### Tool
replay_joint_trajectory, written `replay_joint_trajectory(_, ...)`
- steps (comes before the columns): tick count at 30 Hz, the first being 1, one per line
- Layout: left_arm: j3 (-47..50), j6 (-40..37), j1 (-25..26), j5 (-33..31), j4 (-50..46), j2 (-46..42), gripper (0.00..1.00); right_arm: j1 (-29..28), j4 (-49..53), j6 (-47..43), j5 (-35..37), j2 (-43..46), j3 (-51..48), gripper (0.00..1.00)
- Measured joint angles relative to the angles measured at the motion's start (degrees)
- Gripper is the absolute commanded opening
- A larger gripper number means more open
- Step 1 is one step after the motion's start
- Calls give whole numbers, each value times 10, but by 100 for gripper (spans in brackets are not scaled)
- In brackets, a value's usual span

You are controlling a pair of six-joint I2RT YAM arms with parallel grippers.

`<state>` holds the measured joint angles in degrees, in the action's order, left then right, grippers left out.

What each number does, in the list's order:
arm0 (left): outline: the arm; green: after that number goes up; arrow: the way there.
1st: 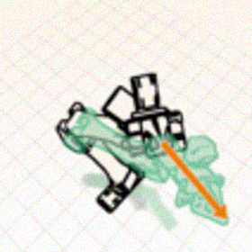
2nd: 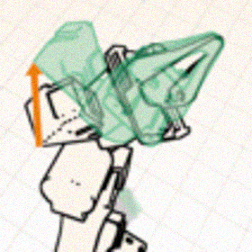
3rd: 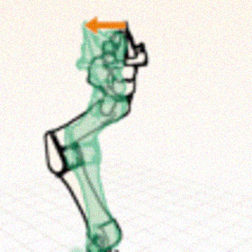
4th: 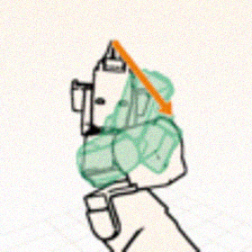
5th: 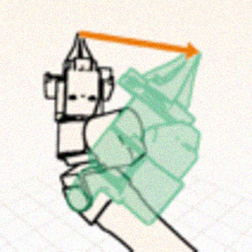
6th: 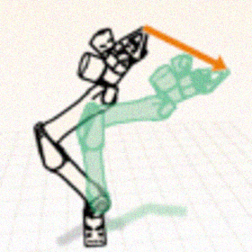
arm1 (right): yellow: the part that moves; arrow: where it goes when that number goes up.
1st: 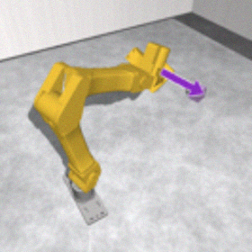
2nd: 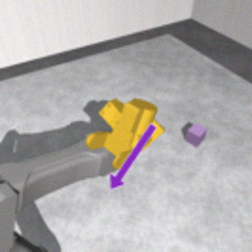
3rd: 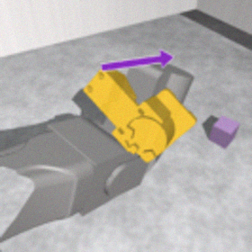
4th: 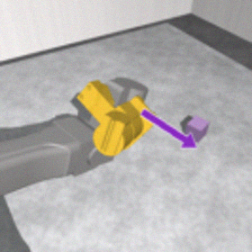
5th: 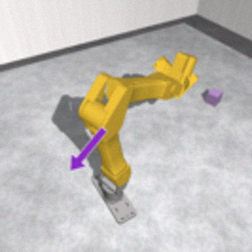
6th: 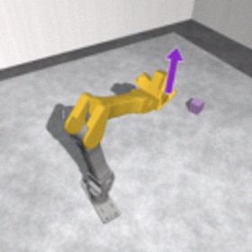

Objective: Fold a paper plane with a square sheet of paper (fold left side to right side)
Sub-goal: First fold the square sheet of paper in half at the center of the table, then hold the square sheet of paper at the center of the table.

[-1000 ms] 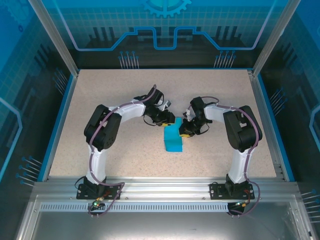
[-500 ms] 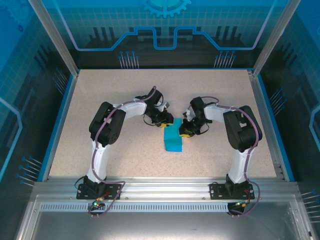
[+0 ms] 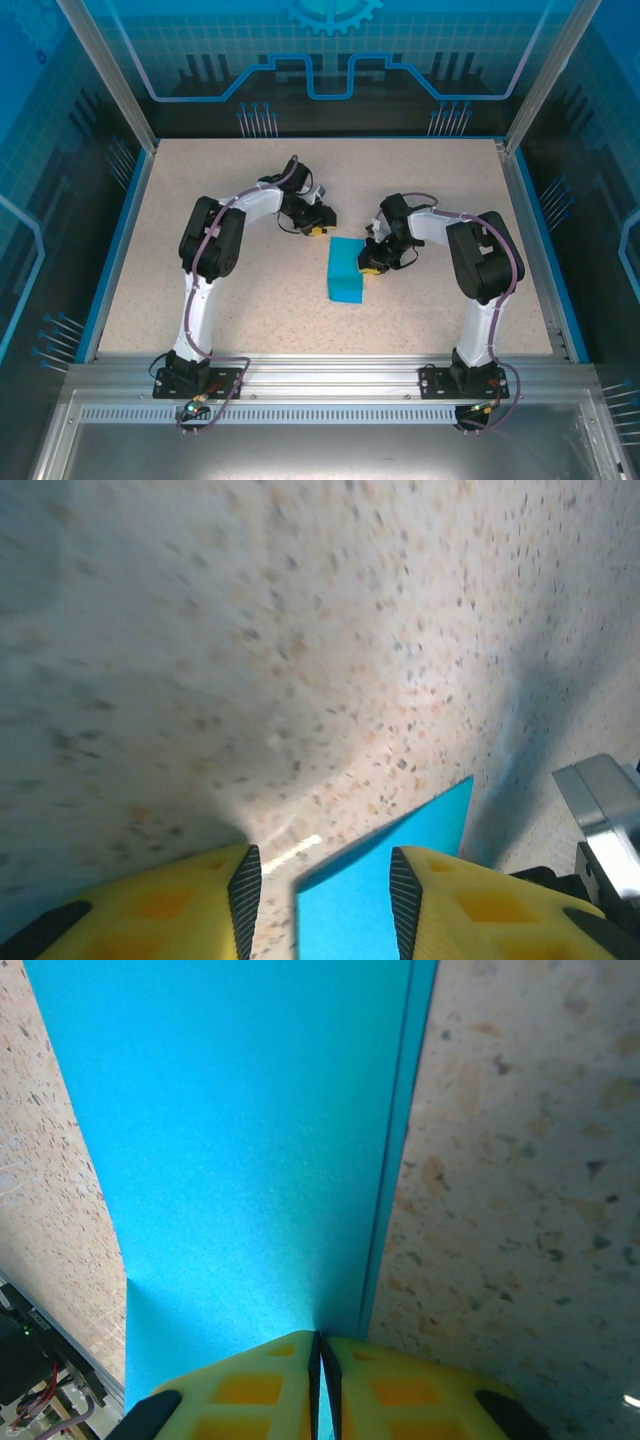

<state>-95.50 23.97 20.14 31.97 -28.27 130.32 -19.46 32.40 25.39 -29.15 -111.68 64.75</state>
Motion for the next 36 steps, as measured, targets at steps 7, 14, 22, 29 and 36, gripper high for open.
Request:
replay_joint_trajectory(7,85,-4,-4,-2,9,-80,42,0,2,0,0,0,2,15)
replay_joint_trajectory(14,188,16,44,29,60,-186,42,0,1,0,0,0,2,14)
replay_joint_trajectory(22,222,57,90,37,105,-151,42,0,0,1,-1,0,1,15)
replay_joint_trajectory(29,228,60,98,22,102,-129,41,0,-16,3,-2,13,-11,15)
replay_joint_trajectory(36,234,59,100,22,106,-129,41,0,-17,10,8,37,-10,14)
